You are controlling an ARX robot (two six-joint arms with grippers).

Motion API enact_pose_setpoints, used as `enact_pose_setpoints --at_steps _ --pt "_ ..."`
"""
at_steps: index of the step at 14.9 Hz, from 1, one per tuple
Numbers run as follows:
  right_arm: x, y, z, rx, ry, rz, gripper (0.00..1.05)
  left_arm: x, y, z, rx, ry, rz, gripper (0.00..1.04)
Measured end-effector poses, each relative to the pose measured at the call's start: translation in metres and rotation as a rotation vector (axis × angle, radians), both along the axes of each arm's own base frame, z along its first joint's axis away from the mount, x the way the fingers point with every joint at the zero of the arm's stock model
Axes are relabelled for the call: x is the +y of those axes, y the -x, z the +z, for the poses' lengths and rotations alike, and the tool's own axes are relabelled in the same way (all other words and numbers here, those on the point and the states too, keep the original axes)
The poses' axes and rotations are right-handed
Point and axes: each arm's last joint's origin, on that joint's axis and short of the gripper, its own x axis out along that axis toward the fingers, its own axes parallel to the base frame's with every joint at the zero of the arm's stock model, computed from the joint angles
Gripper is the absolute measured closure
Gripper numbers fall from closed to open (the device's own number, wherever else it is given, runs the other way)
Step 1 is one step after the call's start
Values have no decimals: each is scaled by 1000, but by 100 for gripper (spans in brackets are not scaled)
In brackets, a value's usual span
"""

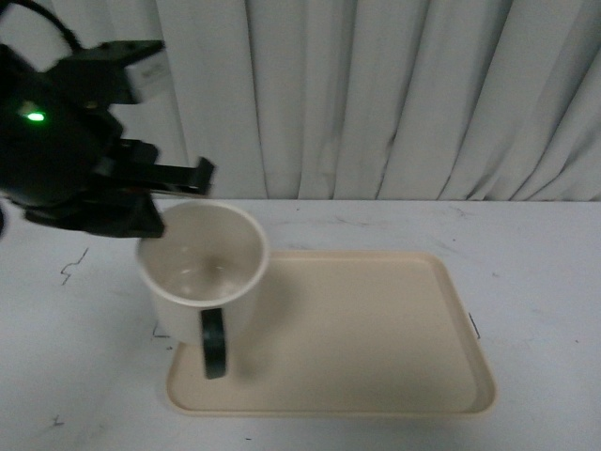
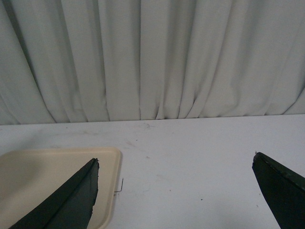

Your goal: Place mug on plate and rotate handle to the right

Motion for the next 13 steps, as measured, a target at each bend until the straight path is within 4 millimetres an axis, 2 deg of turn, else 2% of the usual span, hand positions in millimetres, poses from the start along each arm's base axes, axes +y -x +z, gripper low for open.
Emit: enact_pose_setpoints --at_steps 3,4,7,13 --pt "0 0 0 0 0 0 7 -56 -26 -14 26 47 -127 102" --pt "0 0 0 0 0 0 7 -64 -31 -22 53 42 -132 102" --pt "0 0 0 0 0 0 7 -74 -40 -39 104 37 -112 102" --pt "0 0 0 0 0 0 7 -85 -36 -48 145 45 -141 102"
